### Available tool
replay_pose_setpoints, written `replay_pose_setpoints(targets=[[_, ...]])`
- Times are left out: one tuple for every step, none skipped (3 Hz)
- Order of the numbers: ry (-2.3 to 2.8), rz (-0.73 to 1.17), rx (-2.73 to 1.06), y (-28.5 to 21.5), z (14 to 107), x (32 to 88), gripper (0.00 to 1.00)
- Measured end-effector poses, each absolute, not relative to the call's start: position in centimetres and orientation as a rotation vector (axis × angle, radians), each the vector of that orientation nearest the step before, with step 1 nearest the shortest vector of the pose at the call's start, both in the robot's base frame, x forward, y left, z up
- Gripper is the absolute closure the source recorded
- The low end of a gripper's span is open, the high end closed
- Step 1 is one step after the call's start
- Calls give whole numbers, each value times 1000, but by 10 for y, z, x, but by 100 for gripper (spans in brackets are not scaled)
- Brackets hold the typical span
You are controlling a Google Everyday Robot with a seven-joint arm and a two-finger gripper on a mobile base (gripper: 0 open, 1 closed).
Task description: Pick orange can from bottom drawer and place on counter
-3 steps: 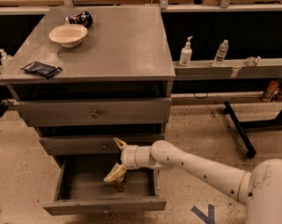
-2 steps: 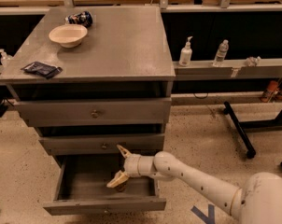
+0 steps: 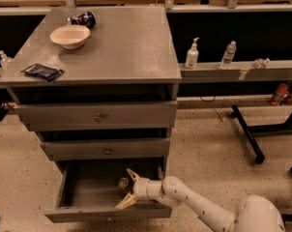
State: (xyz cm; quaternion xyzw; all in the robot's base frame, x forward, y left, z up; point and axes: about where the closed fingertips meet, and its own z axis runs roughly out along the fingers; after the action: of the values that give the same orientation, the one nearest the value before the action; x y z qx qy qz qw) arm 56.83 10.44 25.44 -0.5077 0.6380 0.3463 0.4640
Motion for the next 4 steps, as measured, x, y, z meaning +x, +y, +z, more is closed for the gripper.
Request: replay_pose_setpoints(targets=[[1576, 851, -1222, 108, 244, 576, 0], [1600, 848, -1201, 118, 241, 594, 0], [1657, 845, -1167, 126, 228, 607, 8], [1744, 835, -1119, 132, 204, 616, 17]])
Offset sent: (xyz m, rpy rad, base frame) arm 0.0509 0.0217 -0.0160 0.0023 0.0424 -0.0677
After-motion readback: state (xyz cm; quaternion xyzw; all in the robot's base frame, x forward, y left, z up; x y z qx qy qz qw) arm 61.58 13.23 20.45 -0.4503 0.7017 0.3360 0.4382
